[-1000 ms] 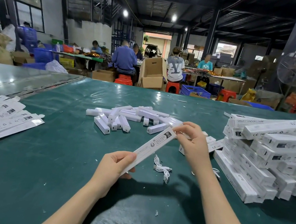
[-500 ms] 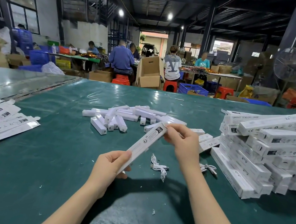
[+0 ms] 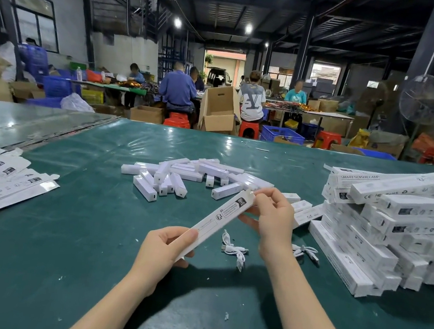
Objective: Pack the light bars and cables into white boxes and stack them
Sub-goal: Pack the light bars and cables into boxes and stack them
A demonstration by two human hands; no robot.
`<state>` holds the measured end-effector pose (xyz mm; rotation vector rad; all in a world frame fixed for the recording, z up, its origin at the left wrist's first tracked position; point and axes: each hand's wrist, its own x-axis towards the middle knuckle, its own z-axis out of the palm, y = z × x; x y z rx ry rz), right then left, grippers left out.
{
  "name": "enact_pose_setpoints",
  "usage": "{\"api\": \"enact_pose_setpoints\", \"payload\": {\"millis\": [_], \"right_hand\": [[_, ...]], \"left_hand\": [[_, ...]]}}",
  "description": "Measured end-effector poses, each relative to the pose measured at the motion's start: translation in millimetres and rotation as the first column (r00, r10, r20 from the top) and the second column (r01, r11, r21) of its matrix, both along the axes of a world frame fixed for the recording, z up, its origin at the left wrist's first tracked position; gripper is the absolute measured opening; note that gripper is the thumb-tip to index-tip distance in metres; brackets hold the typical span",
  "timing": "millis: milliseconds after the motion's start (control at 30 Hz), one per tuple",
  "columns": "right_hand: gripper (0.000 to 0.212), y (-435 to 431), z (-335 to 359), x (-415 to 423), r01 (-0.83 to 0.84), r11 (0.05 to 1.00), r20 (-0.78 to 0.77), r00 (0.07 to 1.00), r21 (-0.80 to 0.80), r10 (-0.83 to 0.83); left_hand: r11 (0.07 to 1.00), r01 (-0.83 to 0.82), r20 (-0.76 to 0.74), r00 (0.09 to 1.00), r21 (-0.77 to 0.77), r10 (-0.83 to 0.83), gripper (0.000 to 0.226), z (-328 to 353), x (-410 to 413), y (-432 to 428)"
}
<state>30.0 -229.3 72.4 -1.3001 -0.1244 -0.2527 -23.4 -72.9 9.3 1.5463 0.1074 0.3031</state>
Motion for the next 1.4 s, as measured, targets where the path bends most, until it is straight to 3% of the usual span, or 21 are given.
{"api": "enact_pose_setpoints", "payload": {"millis": [133, 333, 467, 800, 933, 1133, 1400], "right_hand": [[0.028, 6, -6, 0, 0.186, 0.940, 0.229, 0.966, -0.287, -0.121], [0.022, 13, -6, -1, 0.025, 0.999, 0.091, 0.995, 0.047, -0.029], [0.025, 23, -10, -6, 0.058, 0.998, 0.135, 0.989, 0.038, -0.063], [0.035, 25, -16, -9, -0.089, 0.989, 0.130, 0.989, 0.121, 0.073], [0.021, 29, -11, -11, -0.109, 0.974, 0.110, 0.990, 0.197, 0.088], [0.019, 18, 1, -8, -0.068, 0.988, 0.125, 0.991, 0.138, 0.051], [0.027, 15, 5, -5, 0.160, 0.966, 0.035, 0.985, 0.202, -0.171]], "left_hand": [[0.999, -0.044, 0.013, 0.999, -0.017, 0.045, 0.014, -1, 1, -1], [0.999, -0.039, 0.044, 0.998, -0.003, 0.039, 0.015, -1, -1, -3], [0.999, -0.047, 0.063, 0.997, -0.017, 0.048, 0.017, -1, -1, -4], [1.000, 0.000, 0.063, 0.998, -0.016, 0.001, 0.023, 1, -1, -2], [0.998, 0.051, 0.043, 0.998, -0.031, -0.050, 0.020, 2, -1, 1], [0.996, 0.078, 0.035, 0.996, -0.035, -0.076, 0.019, 2, -1, 3], [0.997, 0.031, 0.092, 0.995, 0.075, -0.037, 0.020, 2, -5, -3]]}}
